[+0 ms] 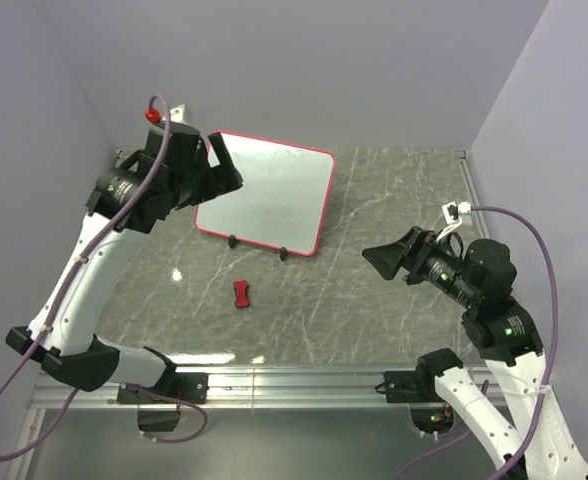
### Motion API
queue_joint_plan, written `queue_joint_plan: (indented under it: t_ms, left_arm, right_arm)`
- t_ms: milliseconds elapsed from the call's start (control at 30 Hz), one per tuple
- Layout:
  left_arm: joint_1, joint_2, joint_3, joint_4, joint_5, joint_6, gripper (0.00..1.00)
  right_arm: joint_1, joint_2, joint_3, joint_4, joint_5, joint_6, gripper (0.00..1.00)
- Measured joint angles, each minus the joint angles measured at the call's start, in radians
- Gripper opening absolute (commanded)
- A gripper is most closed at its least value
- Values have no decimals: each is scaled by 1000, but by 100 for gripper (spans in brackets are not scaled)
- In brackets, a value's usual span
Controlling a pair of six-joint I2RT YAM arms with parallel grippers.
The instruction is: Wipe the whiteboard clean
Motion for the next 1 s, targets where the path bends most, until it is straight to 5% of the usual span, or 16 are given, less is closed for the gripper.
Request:
queue_joint_plan:
  t_ms: [267, 633, 1000]
  left_arm:
    - [0, -65, 32, -78, -44, -2, 100]
    - [0, -354, -180, 170, 10, 66, 99]
    - [0, -118, -75, 127, -29, 153, 99]
  right_arm:
    - [2, -54, 36, -79, -2, 36, 100]
    - [2, -254, 80, -157, 22, 145, 100]
    - [129, -279, 227, -377, 278, 212, 100]
